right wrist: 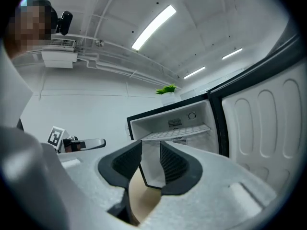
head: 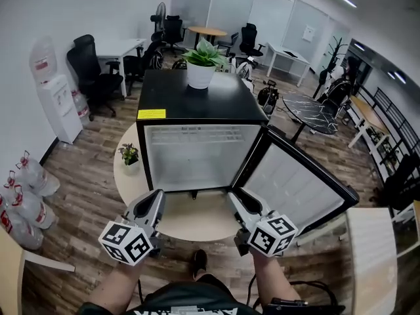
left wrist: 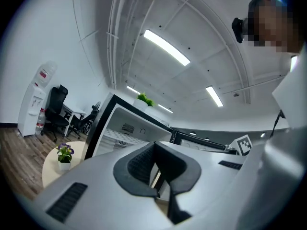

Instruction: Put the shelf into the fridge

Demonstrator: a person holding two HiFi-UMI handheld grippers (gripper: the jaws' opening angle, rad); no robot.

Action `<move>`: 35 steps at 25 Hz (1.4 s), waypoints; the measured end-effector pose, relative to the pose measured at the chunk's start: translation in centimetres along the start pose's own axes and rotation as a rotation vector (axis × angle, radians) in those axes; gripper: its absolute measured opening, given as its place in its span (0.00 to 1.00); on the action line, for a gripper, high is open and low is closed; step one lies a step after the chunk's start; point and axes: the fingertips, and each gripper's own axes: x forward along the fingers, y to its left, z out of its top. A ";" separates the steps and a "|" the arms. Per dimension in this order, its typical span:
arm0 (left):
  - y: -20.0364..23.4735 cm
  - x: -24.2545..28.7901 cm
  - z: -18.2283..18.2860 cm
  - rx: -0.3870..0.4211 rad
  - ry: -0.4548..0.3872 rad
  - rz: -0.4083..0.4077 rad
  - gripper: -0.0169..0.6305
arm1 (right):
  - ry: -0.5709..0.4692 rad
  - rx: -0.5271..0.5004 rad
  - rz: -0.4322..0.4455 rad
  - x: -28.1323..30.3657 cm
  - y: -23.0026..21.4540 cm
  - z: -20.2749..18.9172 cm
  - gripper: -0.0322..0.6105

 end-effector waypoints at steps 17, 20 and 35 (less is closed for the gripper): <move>-4.4 0.0 3.3 0.206 -0.003 0.117 0.03 | -0.037 -0.073 0.018 -5.0 -1.0 5.0 0.06; -5.9 1.2 3.2 0.246 -0.002 0.131 0.03 | -0.026 -0.091 0.018 -5.7 -2.2 5.6 0.06; -8.7 2.1 2.9 0.153 -0.059 0.176 0.03 | -0.003 -0.107 0.075 -6.2 -5.0 6.0 0.06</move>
